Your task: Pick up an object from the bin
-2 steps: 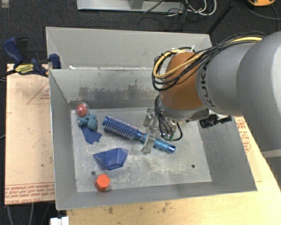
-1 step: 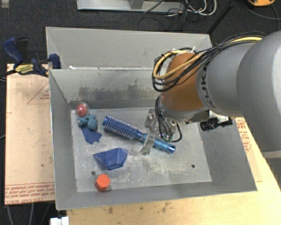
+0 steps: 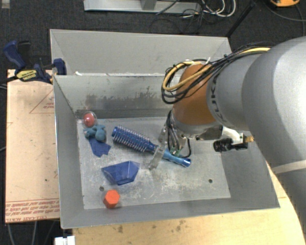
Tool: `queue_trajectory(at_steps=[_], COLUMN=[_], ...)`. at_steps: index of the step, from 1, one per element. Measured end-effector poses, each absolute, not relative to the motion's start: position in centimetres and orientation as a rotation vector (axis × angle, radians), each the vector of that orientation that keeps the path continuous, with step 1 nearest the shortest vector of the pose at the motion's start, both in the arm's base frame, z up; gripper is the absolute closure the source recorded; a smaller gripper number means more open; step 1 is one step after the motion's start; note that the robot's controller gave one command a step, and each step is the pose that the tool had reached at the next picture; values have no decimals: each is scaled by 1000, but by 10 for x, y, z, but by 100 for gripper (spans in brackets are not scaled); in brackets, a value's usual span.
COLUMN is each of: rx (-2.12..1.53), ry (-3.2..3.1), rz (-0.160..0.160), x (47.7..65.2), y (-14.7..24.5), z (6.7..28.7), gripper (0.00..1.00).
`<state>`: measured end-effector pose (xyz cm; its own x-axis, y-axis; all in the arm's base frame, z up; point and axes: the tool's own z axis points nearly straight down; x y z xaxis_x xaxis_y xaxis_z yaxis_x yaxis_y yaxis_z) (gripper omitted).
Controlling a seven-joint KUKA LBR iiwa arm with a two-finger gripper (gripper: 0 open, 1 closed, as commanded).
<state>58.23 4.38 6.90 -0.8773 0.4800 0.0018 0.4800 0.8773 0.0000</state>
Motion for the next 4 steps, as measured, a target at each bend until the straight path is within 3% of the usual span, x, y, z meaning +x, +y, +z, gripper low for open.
queue_trajectory(at_steps=[1, 2, 3, 4], rx=[-773, -773, -769, -767], ry=[-3044, -3045, -3047, -3055], rz=[-1, -2, -1, -5], x=[583, 583, 583, 585], y=[45, 45, 45, 45], z=[69, 70, 81, 163], gripper=[0, 100, 100, 100])
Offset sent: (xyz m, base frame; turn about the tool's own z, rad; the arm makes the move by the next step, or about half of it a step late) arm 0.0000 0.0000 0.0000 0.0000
